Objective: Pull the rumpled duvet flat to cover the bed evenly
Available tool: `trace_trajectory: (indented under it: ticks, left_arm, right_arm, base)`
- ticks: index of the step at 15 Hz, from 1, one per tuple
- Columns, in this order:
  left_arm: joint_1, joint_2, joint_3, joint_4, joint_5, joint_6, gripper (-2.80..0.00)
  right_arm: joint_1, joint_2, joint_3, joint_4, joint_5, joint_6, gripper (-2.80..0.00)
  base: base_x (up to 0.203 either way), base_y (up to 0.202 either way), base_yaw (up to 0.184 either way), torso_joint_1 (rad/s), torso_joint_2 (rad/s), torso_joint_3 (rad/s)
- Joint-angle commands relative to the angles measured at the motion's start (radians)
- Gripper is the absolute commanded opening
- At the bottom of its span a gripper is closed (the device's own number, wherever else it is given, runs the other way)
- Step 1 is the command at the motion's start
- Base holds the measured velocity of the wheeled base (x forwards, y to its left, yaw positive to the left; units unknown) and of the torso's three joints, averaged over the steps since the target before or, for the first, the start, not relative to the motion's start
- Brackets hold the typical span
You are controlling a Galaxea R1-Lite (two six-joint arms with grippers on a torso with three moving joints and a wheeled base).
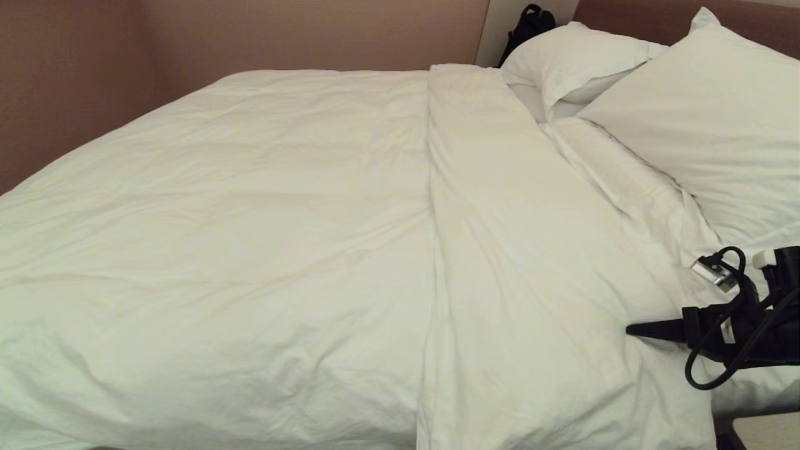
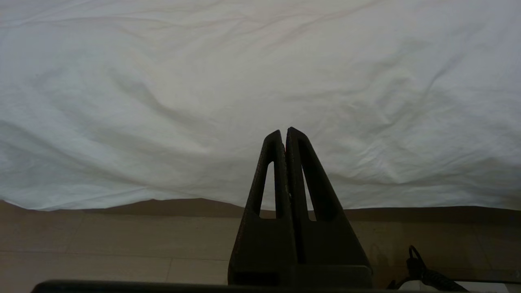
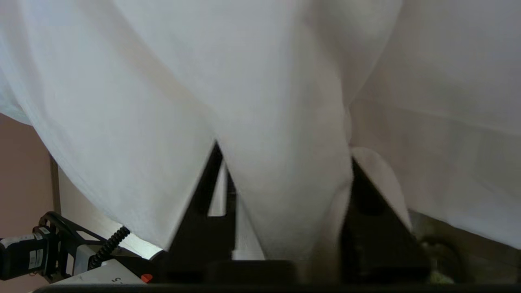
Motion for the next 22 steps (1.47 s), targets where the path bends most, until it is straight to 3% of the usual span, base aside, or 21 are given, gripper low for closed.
trace_trajectory:
  ticks: [1,5,10,15,18,19,22]
  left_arm:
    - [0.000,0.000,0.000,0.000,0.000,0.000,-2.80]
    - [0.000,0.000,0.000,0.000,0.000,0.000,-2.80]
    - [0.000,0.000,0.000,0.000,0.000,0.000,-2.80]
    - [0.000,0.000,0.000,0.000,0.000,0.000,-2.80]
    - [0.000,0.000,0.000,0.000,0.000,0.000,-2.80]
    - [0.000,0.000,0.000,0.000,0.000,0.000,-2.80]
    - [0.000,0.000,0.000,0.000,0.000,0.000,-2.80]
  right_arm:
    - [0.000,0.001,-0.014,-0.001,0.003,0.001,0.00]
    - [0.000,-0.032,-0.067,0.027,-0.118,0.006,0.00]
    - [-0.001,-0.206,-0.076,0.068,-0.186,0.011,0.00]
    - [0.001,-0.352,-0.157,0.187,-0.196,0.010,0.00]
    - [0.053,-0.392,-0.172,0.203,-0.198,0.010,0.00]
    - [0.076,-0.399,-0.172,0.205,-0.198,0.010,-2.80]
    - [0.081,-0.401,-0.166,0.207,-0.195,0.010,-2.80]
  base:
    - [0.000,0.000,0.000,0.000,0.00,0.000]
    - [0.000,0.000,0.000,0.000,0.00,0.000]
    - [0.000,0.000,0.000,0.000,0.00,0.000]
    - [0.000,0.000,0.000,0.000,0.00,0.000]
    - [0.000,0.000,0.000,0.000,0.00,0.000]
    - [0.000,0.000,0.000,0.000,0.00,0.000]
    - [0.000,0.000,0.000,0.000,0.00,0.000]
